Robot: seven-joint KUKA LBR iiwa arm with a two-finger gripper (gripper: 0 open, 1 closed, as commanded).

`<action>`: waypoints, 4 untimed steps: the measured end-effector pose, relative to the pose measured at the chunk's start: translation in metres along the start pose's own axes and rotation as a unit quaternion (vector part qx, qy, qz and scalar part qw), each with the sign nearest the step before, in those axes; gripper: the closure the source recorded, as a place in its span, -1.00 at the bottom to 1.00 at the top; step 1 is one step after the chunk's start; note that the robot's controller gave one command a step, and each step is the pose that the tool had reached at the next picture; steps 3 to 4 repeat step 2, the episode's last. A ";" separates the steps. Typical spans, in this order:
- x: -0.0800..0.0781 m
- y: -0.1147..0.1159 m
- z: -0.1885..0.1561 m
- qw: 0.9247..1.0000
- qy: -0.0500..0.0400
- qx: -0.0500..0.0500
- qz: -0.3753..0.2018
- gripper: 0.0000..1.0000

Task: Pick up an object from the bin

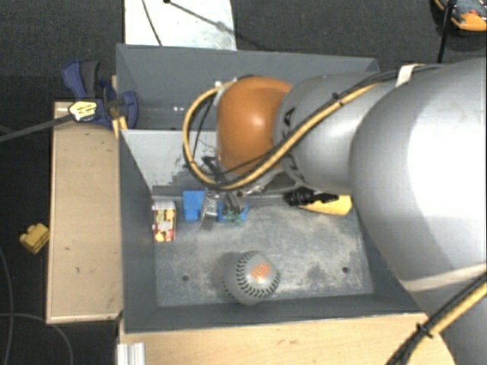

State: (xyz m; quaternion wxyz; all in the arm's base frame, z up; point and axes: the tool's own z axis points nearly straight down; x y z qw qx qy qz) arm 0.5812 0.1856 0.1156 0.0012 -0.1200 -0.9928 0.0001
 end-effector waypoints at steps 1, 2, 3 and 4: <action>0.000 0.000 0.000 1.000 0.000 0.000 0.001 1.00; 0.000 0.000 0.000 1.000 0.000 0.000 0.002 1.00; 0.000 0.000 0.000 1.000 0.000 0.000 0.002 1.00; 0.000 0.000 0.000 1.000 0.000 0.000 0.002 1.00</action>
Offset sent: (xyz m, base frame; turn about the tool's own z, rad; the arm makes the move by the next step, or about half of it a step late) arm 0.0000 0.0000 0.0000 0.0000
